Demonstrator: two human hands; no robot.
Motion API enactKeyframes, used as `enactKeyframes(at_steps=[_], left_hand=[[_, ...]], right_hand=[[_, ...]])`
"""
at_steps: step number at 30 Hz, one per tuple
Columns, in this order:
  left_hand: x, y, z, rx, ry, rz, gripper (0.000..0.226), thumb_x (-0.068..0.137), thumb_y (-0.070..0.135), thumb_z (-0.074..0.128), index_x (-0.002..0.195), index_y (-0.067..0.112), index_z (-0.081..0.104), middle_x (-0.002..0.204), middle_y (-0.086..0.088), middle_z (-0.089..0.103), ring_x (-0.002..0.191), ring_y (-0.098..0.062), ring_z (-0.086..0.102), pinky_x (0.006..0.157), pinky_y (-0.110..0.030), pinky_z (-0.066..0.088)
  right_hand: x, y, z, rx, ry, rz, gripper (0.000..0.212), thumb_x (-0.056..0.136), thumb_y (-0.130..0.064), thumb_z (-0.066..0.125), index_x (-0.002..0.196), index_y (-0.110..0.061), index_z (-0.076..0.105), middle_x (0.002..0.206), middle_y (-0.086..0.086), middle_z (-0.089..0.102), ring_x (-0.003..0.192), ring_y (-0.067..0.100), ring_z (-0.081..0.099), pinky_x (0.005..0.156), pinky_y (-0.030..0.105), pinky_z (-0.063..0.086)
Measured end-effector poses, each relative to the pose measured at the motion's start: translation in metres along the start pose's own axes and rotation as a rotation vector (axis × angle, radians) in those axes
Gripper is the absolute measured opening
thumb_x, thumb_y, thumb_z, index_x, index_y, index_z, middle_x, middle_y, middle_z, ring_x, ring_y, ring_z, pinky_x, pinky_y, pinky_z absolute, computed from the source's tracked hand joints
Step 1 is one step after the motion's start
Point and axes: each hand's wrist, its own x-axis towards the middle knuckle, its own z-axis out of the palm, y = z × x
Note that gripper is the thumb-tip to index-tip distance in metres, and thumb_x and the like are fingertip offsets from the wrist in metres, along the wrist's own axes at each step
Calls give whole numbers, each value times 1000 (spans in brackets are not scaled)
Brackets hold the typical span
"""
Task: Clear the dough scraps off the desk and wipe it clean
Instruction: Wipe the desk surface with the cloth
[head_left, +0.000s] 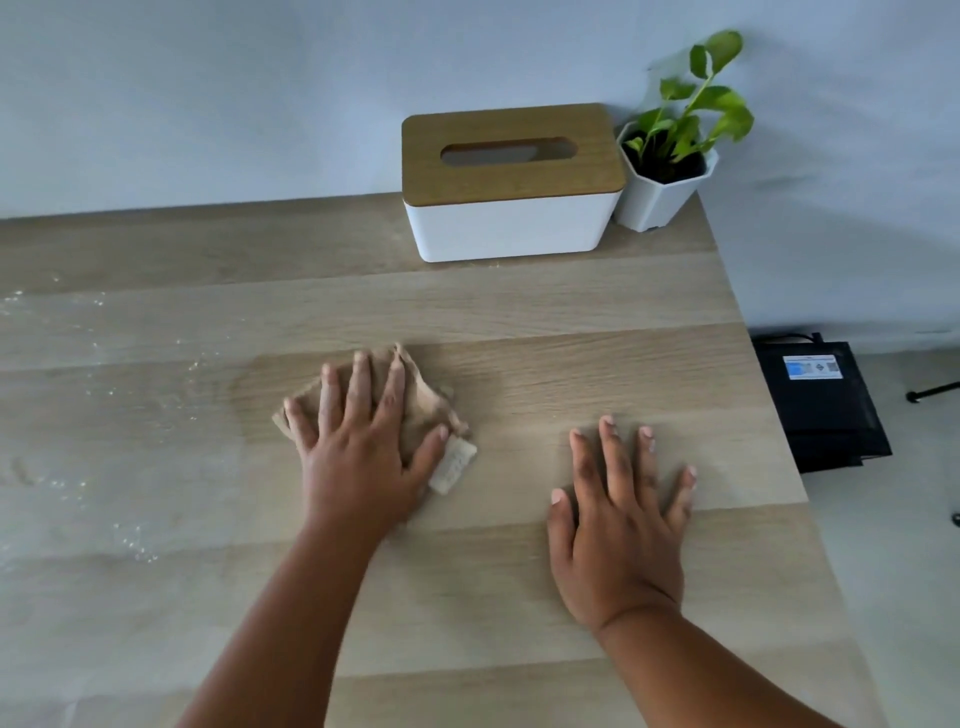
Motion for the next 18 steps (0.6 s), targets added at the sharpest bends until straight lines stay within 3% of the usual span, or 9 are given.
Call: enactKeyframes(at_steps=[4,8,13,18], left_hand=[[75,-23,-12,-80,-24,-161,75,96,70,33,162,36,20,173,0,12,159,-33,2,121,-71,1],[93,-35,-11,-107,10,-159,63,102,50,36,161,32,27,172,5,17,159,-29,6,126,-61,4],[53,-30,-17,-165,4,-39,77,88,52,27,159,23,37,170,-1,24,159,-29,13,129,-50,10],[-51,-5,-6,-127,61,108,63,95,43,39,149,14,53,164,-8,36,155,-34,27,121,-59,28]], right_hand=[[1,0,-2,-2,-26,13,66,100,-49,24,162,-27,28,172,0,13,160,34,3,121,72,7],[1,-1,-4,-10,-60,8,67,100,-51,17,164,-29,19,173,-1,6,160,33,-3,121,70,4],[1,-1,-3,1,-35,10,67,100,-49,23,163,-28,25,173,0,11,160,34,2,120,71,6],[1,-1,-2,-1,-13,4,64,100,-47,29,160,-26,33,172,1,16,159,36,7,120,73,8]])
